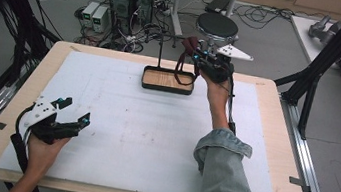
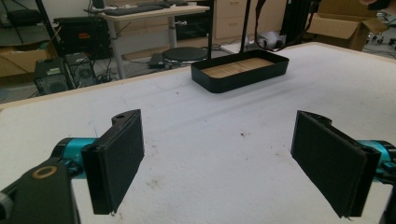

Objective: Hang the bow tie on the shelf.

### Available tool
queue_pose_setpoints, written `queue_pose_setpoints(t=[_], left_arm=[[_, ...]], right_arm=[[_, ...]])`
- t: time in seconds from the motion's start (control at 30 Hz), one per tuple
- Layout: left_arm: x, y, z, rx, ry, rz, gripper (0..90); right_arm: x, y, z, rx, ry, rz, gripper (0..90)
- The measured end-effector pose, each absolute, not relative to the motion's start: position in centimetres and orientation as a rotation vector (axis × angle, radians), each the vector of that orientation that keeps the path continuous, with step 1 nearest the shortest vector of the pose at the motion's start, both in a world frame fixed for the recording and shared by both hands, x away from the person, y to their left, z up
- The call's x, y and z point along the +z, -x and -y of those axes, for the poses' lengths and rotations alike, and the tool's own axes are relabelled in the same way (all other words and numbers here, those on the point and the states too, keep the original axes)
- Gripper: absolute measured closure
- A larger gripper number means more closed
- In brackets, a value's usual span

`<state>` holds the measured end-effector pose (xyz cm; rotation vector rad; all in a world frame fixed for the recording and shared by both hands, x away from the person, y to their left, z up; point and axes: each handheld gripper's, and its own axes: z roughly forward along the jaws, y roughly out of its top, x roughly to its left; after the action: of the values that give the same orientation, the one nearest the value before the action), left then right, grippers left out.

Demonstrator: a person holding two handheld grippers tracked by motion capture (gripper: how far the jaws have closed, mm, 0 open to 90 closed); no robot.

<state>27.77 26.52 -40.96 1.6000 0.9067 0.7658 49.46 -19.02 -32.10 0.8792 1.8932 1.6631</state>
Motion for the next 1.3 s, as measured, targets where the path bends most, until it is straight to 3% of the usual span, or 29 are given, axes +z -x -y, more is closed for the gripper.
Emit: queue_pose_setpoints(t=[0.53, 1.3], left_arm=[[-41.0, -27.7, -26.6, 0.765, -1.6, -0.91, 17.6], [-41.1, -27.7, -26.5, 0.76, -1.604, -0.904, 17.6]], right_arm=[[-32.4, -51.5, 20.4, 1.682, -1.027, -1.816, 76.9], [-32.6, -51.5, 19.9, 1.715, -1.04, -1.845, 76.8]])
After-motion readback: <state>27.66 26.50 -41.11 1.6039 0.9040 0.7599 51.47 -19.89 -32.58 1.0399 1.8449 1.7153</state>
